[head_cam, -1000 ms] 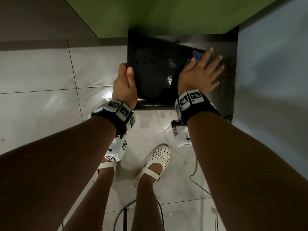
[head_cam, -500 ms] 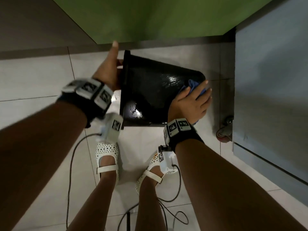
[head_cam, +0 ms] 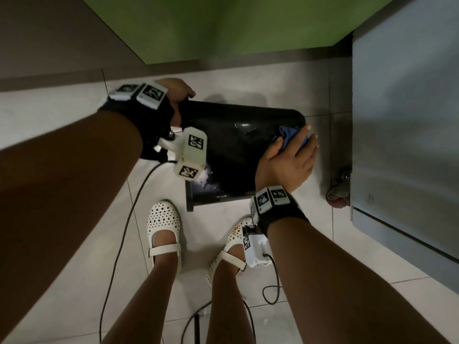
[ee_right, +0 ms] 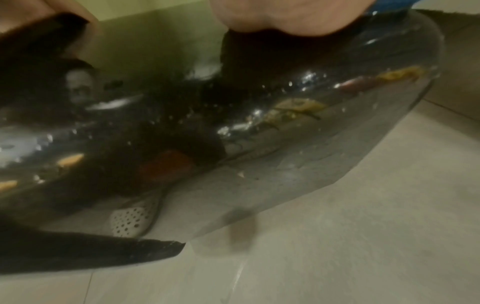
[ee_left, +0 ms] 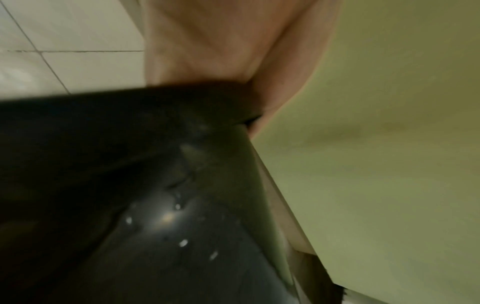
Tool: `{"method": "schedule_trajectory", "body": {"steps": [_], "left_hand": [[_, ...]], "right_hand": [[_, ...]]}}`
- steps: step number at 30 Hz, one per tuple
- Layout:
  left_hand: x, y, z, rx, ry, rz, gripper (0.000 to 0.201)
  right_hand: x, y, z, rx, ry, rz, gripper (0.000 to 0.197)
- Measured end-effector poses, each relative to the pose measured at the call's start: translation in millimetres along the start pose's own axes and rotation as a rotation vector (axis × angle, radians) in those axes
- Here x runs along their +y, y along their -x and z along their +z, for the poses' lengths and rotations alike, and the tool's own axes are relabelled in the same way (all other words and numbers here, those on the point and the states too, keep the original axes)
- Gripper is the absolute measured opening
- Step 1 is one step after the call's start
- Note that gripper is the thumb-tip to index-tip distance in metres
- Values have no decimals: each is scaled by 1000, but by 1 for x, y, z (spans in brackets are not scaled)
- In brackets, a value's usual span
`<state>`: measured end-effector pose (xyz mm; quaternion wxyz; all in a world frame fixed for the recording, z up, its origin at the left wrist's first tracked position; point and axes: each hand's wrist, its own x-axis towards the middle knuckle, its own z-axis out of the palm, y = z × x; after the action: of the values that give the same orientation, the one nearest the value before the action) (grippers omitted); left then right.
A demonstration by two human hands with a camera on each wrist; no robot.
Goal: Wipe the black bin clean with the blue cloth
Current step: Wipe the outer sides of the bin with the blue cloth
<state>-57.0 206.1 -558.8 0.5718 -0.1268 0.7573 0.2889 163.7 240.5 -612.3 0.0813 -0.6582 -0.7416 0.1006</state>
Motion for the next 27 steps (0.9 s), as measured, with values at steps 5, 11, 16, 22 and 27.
{"method": "schedule_trajectory", "body": {"steps": [5, 11, 16, 22, 27], "left_hand": [[-19, 33, 3, -107, 243, -41, 13], [-33, 62, 11, -264, 348, 110, 29], [-30, 71, 14, -241, 363, 245, 36], [-51, 70, 7, -214, 211, 300, 37], [-73, 64, 9, -88, 30, 322, 40]], "right_hand": [[12, 24, -13, -12, -112, -21, 57], [-27, 50, -22, -30, -302, -165, 57], [-69, 66, -32, -89, -315, -377, 49], [-77, 78, -31, -171, -213, -483, 48], [-74, 85, -19, -206, -101, -498, 47]]}}
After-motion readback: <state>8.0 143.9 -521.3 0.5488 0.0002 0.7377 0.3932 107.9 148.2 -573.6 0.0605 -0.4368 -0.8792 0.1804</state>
